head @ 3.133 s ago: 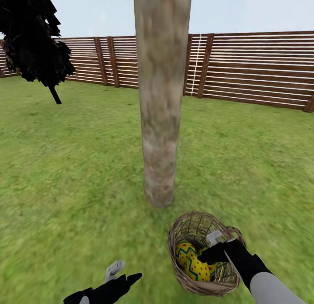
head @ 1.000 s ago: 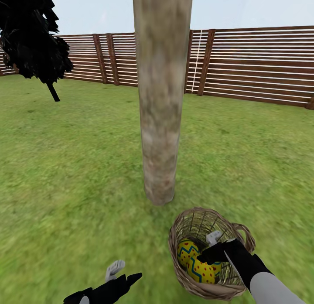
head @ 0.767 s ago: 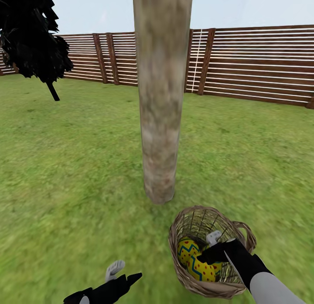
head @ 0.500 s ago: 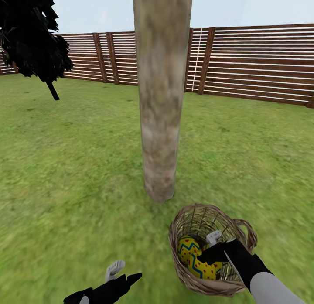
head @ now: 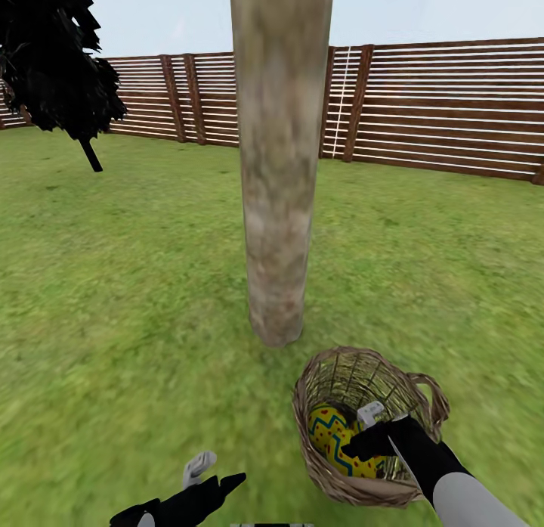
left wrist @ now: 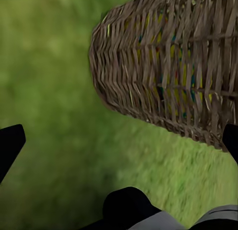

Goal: Take the three Easter eggs out of the wicker basket on the lawn in the garden, then place them on the lawn next to a single tree (choose any tree) so that all three eggs are next to the same tree and none are left in the basket.

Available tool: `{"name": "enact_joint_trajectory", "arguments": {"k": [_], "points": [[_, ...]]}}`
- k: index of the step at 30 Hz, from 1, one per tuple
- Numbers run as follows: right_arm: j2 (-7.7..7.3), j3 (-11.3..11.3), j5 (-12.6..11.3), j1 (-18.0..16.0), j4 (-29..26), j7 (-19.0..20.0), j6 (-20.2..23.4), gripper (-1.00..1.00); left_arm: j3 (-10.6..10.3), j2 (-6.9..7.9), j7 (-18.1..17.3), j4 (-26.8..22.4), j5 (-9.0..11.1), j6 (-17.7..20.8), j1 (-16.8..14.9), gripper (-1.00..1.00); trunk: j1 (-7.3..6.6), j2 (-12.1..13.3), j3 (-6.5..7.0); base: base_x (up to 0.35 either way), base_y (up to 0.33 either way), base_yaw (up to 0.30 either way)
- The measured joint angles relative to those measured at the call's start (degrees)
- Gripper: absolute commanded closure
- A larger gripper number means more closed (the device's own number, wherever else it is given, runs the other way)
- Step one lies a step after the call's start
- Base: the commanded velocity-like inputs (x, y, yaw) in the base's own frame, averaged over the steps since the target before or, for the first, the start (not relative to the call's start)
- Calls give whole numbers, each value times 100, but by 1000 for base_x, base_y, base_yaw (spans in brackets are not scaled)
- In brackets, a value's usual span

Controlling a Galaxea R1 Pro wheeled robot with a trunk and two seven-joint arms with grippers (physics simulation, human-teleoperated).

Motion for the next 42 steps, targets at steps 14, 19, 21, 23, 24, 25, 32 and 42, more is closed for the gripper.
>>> {"name": "enact_joint_trajectory", "arguments": {"k": [14,19,21,23,24,25,32,42], "points": [[10,17,5,-2,161,13,-220,-100,3,0,3,0,-9,0,0,-100,131,-239,-107,0,0,0],[17,19,1,1,209,12,-235,-100,3,0,3,0,-7,0,0,-100,198,-361,-162,0,0,0],[17,20,3,-1,216,12,-237,-100,3,0,3,0,-6,0,0,-100,198,-361,-162,0,0,0],[17,19,9,-2,219,11,-240,-100,3,0,3,0,-7,0,0,-100,241,-440,-197,0,0,0],[17,19,7,-5,219,12,-240,-100,3,0,3,0,-8,0,0,-100,263,-480,-215,0,0,0],[17,18,-19,-4,215,14,-240,-100,3,0,3,0,-7,0,1,-100,284,-521,-232,0,0,0],[12,6,-25,-6,215,12,-242,100,3,0,-13,0,2,0,0,-100,285,-522,-233,0,0,0],[15,9,-12,-5,215,17,-248,100,3,0,-14,0,2,0,0,-100,285,-522,-233,0,0,0]]}}
